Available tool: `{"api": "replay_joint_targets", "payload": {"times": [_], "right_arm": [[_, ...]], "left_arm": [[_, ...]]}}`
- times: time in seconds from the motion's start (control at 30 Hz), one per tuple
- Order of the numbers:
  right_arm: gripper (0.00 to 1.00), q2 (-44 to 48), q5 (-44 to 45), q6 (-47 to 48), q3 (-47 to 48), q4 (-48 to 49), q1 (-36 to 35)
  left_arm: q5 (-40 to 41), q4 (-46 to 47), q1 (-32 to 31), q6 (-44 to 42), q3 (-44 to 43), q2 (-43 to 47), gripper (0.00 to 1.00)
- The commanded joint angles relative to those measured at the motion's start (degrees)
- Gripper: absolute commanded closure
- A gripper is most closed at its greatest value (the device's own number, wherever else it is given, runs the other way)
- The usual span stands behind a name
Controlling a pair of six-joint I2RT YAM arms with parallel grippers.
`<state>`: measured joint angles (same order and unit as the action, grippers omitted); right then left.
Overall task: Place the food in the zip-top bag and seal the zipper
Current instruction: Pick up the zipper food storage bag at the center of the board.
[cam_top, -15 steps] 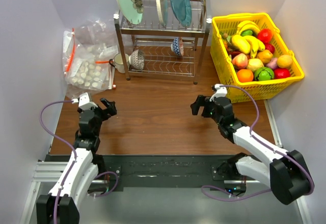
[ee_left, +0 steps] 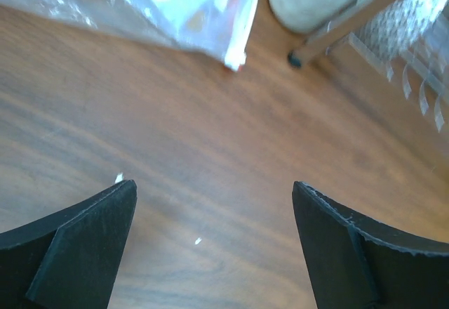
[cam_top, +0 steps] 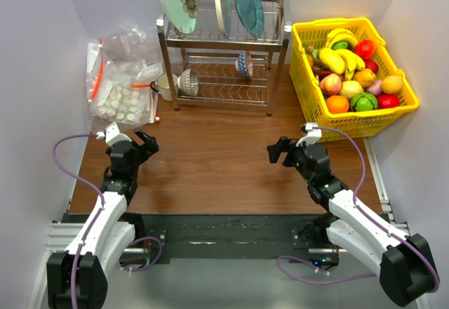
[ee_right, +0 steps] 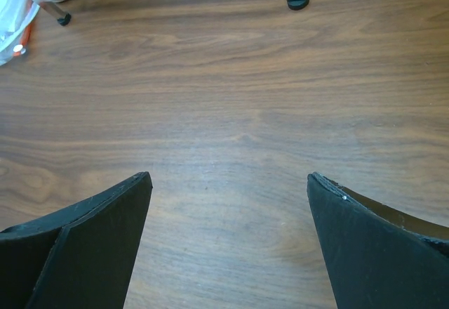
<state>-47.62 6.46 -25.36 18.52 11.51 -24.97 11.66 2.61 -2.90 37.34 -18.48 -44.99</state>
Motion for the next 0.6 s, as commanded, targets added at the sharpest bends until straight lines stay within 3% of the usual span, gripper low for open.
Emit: {"api": "replay_joint_targets", "payload": {"times": [0.0,0.23,0.57], "right_arm": [[0.05,-0.2,0.2,-1.8,0.1,1.4,-0.1],[0.05,-1.0,-0.7,-3.3,-0.2,2.4,0.0],[0.06,-0.5,-0.4,-3.3,-0.4,2.0,0.0]], "left_arm": [[9.0,-5.3,0.3,6.4,-12.4,-3.0,0.03],[19.4,-17.5,2.9,5.5,-35.3,-20.6,0.03],[14.5,-24.1,10.9,3.5,-60.8,-44.6,0.06]]}}
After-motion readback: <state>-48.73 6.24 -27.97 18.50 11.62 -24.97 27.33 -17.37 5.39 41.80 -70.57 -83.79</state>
